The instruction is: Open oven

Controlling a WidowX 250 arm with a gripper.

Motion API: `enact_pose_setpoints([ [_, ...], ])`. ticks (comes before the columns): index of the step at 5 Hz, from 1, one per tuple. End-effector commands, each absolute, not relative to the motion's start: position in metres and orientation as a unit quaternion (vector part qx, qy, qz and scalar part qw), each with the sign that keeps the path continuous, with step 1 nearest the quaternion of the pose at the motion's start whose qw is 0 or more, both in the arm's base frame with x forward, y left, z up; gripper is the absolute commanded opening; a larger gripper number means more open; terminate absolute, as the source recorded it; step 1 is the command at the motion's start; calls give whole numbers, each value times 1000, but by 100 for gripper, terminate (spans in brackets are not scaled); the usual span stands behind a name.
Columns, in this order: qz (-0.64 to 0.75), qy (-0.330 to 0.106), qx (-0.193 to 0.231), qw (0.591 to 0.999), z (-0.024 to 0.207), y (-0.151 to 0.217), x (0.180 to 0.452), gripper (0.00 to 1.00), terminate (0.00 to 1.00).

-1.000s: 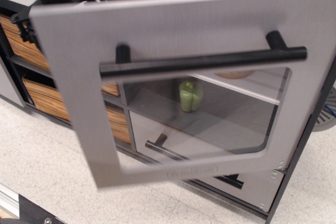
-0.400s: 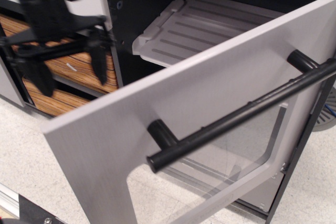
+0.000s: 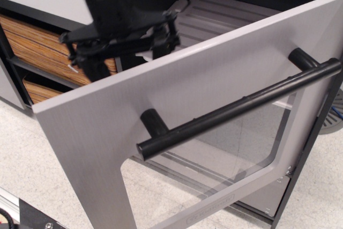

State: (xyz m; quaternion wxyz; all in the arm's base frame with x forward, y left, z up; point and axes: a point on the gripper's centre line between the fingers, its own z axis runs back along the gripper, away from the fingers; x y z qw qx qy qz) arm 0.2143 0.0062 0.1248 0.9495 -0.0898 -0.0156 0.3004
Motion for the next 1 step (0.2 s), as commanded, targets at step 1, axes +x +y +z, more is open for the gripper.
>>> enact_pose_setpoints([
  [1, 288, -36, -96, 952, 140, 24, 209, 100, 100],
])
